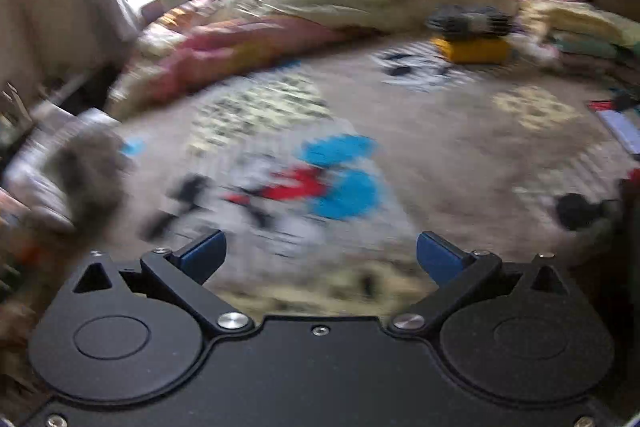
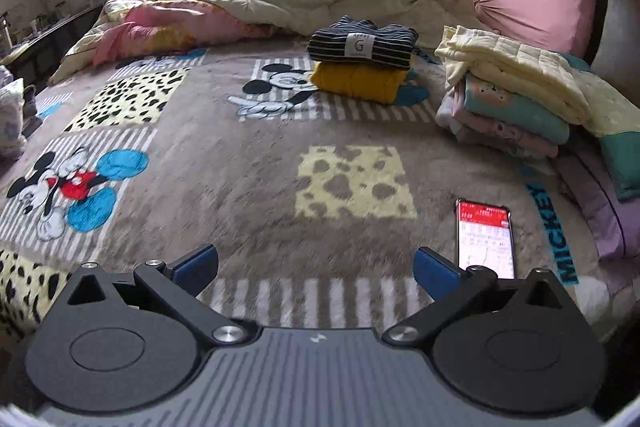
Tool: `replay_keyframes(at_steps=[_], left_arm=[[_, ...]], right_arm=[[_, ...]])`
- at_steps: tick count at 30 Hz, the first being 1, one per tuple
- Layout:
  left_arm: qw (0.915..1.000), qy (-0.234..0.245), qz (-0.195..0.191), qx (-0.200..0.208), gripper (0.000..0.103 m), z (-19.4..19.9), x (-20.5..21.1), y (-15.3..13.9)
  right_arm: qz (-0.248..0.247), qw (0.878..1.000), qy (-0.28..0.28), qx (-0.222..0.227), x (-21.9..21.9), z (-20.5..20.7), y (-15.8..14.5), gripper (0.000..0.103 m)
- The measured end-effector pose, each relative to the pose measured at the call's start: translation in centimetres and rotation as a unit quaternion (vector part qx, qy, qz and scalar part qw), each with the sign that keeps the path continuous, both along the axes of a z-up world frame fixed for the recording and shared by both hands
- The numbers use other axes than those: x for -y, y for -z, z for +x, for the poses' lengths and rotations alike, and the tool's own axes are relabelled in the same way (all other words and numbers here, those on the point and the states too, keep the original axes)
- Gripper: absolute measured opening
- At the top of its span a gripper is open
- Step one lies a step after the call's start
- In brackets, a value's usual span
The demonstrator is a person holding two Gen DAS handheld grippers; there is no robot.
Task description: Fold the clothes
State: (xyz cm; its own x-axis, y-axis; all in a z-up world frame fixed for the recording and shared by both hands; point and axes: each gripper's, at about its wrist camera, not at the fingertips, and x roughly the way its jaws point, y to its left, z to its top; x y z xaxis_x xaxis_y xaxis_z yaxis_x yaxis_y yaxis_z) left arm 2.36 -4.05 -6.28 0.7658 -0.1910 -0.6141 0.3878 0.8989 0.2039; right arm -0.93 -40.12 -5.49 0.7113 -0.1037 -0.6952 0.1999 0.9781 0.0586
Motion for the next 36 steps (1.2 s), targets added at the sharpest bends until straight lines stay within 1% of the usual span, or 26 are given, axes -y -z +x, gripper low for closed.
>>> replay_keyframes(at_steps=[2, 4, 7, 9, 10, 13, 16, 17, 19, 22, 26, 31, 34, 36], left_arm=[[0.9994, -0.009, -0.03, -0.014, 0.103, -1.1, 2.3, 1.1], [0.9968, -0.025, -0.067, -0.035, 0.103, -1.6, 4.1, 1.6], [0.992, -0.033, -0.111, -0.052, 0.103, -2.6, 6.1, 1.1], [0.992, -0.027, -0.113, -0.05, 0.103, -3.4, 7.2, 0.3], [0.9928, -0.029, -0.107, -0.045, 0.103, -3.7, 8.0, 0.2], [0.9928, -0.029, -0.11, -0.037, 0.103, -4.6, 9.1, -0.2], [0.9901, -0.033, -0.125, -0.054, 0.103, -5.2, 9.5, -0.5], [0.9902, -0.034, -0.126, -0.051, 0.103, -5.4, 9.5, -0.7], [0.9935, -0.034, -0.104, -0.031, 0.103, -6.0, 9.8, -0.9], [0.9957, -0.045, -0.081, -0.002, 0.103, -7.0, 10.0, -0.9], [0.9949, -0.05, -0.087, -0.013, 0.103, -7.7, 9.6, -0.5], [0.9951, -0.046, -0.086, -0.013, 0.103, -8.8, 9.6, -0.2], [0.9941, -0.049, -0.095, -0.02, 0.103, -9.1, 9.5, -0.3], [0.9942, -0.048, -0.095, -0.018, 0.103, -9.3, 9.5, -0.4]], right_arm=[[-0.002, 1.0, 0.002, -0.001, -0.6, -0.7, 0.0, 0.103], [0.001, 1.0, 0.003, -0.003, -1.1, -1.4, 0.2, 0.103], [0.004, 1.0, 0.007, -0.008, -1.9, -2.3, 0.6, 0.103], [0.005, 1.0, 0.007, -0.009, -2.5, -2.9, 0.9, 0.103], [0.006, 1.0, 0.007, -0.01, -2.7, -3.2, 1.0, 0.103], [0.01, 1.0, 0.008, -0.011, -3.4, -4.1, 1.4, 0.103], [0.01, 1.0, 0.008, -0.012, -4.1, -4.9, 1.5, 0.103], [0.01, 1.0, 0.008, -0.012, -4.2, -5.2, 1.5, 0.103], [0.009, 1.0, 0.008, -0.012, -4.6, -5.8, 1.5, 0.103], [-0.004, 1.0, 0.002, -0.009, -5.4, -6.7, 1.4, 0.103], [-0.009, 1.0, -0.001, -0.005, -5.9, -7.8, 1.1, 0.103], [-0.013, 1.0, -0.006, -0.002, -6.7, -8.9, 0.8, 0.103], [-0.016, 1.0, -0.007, 0.0, -7.0, -9.2, 0.8, 0.103], [-0.019, 1.0, -0.006, 0.002, -7.2, -9.5, 0.7, 0.103]])
